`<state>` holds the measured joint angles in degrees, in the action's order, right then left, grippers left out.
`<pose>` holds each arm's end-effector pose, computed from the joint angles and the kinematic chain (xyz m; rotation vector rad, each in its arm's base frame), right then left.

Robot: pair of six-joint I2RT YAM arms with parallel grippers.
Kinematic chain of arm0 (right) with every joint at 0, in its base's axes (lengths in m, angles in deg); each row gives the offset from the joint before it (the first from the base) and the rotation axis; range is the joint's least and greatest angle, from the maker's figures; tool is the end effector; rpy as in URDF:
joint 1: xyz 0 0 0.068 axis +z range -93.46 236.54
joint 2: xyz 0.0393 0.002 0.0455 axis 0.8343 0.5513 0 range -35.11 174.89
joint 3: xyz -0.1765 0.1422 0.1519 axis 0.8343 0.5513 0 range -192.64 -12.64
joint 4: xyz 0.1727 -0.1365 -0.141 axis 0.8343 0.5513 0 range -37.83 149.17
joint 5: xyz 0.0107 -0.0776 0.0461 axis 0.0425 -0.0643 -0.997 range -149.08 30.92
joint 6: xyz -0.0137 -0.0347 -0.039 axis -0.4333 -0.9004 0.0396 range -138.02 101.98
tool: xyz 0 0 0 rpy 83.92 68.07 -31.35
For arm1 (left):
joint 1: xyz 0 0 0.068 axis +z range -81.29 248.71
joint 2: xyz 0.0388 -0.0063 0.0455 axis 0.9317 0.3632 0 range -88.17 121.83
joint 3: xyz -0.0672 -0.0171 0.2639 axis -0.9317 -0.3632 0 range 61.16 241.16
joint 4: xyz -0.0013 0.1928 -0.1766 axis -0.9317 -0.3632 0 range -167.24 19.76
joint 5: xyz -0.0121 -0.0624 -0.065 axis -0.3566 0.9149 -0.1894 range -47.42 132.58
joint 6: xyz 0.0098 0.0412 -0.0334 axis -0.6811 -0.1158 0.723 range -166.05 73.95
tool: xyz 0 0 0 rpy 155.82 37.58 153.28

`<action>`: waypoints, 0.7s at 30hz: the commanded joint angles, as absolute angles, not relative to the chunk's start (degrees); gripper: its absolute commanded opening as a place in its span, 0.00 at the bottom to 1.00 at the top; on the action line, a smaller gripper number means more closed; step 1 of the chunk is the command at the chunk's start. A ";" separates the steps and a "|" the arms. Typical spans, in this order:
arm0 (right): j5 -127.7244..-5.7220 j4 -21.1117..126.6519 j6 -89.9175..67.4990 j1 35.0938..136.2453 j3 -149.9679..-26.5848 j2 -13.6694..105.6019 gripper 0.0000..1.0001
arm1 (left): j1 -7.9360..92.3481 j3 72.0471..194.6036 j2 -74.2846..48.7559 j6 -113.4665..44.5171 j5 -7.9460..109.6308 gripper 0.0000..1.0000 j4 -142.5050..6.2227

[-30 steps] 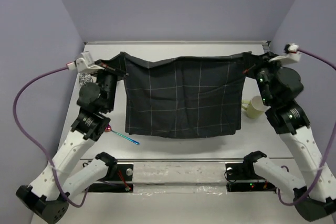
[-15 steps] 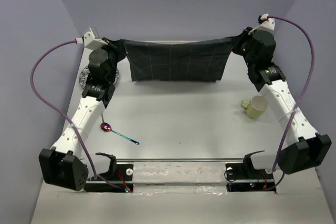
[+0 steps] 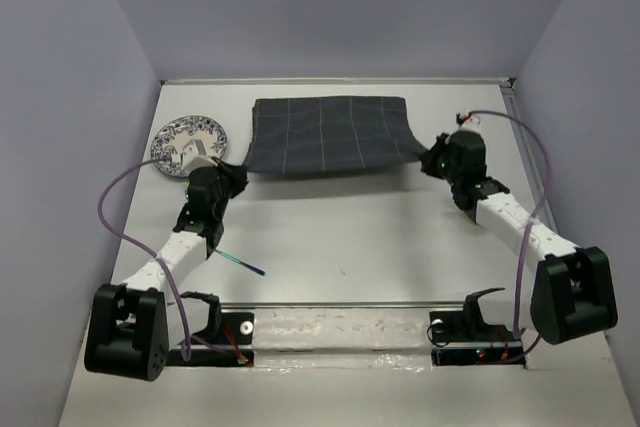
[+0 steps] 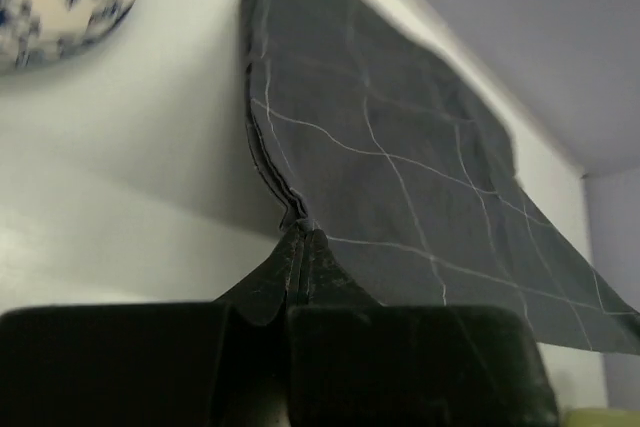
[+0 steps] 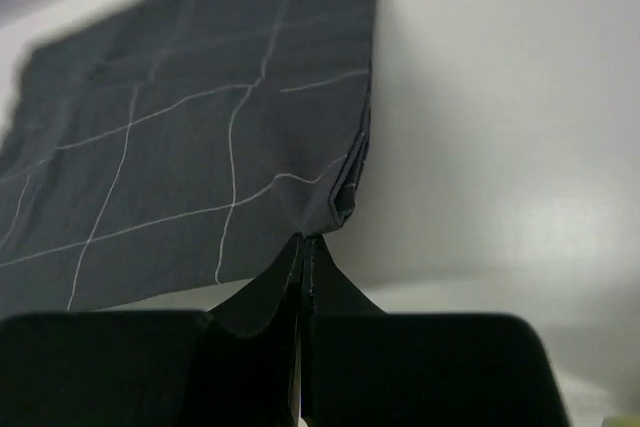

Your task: Set the dinner table for one person

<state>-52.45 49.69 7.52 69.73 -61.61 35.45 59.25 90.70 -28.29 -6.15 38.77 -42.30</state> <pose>0.2788 0.0611 0.2923 0.2848 1.8960 0.3473 0.2357 -0.0369 0.2653 -0.4830 1.5745 -0.6095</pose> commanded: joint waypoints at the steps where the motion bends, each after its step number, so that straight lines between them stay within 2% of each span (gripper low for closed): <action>1: -53.81 41.19 11.86 69.20 -51.33 37.65 0.00 | 59.74 80.51 -22.62 -3.78 41.88 0.00 -29.13; 3: -53.37 39.79 12.21 69.20 -47.73 40.02 0.00 | 59.74 75.60 -19.72 -3.34 42.32 0.00 -22.30; 6: -53.81 39.96 13.26 69.20 -45.00 40.30 0.00 | 59.74 73.20 -18.04 -3.51 42.32 0.00 -19.62; 13: -56.36 40.57 17.83 69.20 -36.55 36.61 0.00 | 59.83 70.91 -21.11 -8.70 41.26 0.00 -23.66; 21: -57.23 48.39 21.87 69.20 -36.20 30.73 0.00 | 59.83 67.58 -26.82 -5.54 45.83 0.00 -25.51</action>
<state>-56.99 45.89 18.66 69.65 -36.81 34.93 59.45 69.74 -23.31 -6.48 44.41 -27.00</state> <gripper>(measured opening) 0.009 0.014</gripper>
